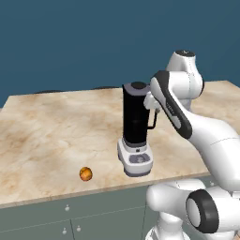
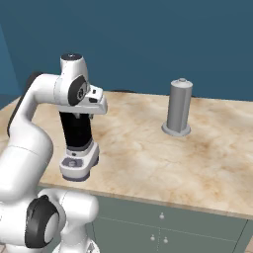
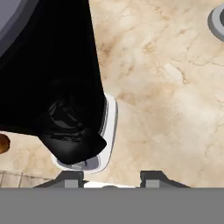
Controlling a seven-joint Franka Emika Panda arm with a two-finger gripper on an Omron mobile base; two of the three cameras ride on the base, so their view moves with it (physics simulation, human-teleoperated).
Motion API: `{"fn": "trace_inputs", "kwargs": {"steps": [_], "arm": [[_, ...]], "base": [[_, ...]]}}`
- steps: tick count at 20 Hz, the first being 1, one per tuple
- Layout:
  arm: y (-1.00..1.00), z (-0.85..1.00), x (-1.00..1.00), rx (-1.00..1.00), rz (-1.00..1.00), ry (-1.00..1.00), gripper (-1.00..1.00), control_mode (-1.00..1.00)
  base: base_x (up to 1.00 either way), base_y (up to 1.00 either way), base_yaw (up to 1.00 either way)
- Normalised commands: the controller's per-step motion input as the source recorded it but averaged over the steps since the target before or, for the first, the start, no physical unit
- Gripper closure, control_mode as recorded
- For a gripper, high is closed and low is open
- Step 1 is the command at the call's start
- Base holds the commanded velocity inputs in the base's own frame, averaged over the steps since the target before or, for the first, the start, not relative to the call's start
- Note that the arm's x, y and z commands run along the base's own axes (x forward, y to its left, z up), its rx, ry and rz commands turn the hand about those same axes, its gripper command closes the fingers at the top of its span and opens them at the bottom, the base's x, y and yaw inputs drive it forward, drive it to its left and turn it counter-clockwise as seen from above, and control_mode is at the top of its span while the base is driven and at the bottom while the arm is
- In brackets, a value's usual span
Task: Open the blender lid, put the peach in the blender, close the lid, and start the blender.
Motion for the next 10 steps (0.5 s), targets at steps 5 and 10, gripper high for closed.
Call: {"fn": "trace_inputs", "kwargs": {"steps": [5, 10], "arm": [[0.14, 0.0, -0.29, -0.04, 0.01, -0.11, -1.0, -1.0], [0.39, 0.4, -0.5, -0.09, 0.0, -0.39, -1.0, -1.0]], "base": [[0.0, 0.0, 0.0], [0.0, 0.0, 0.0]]}}
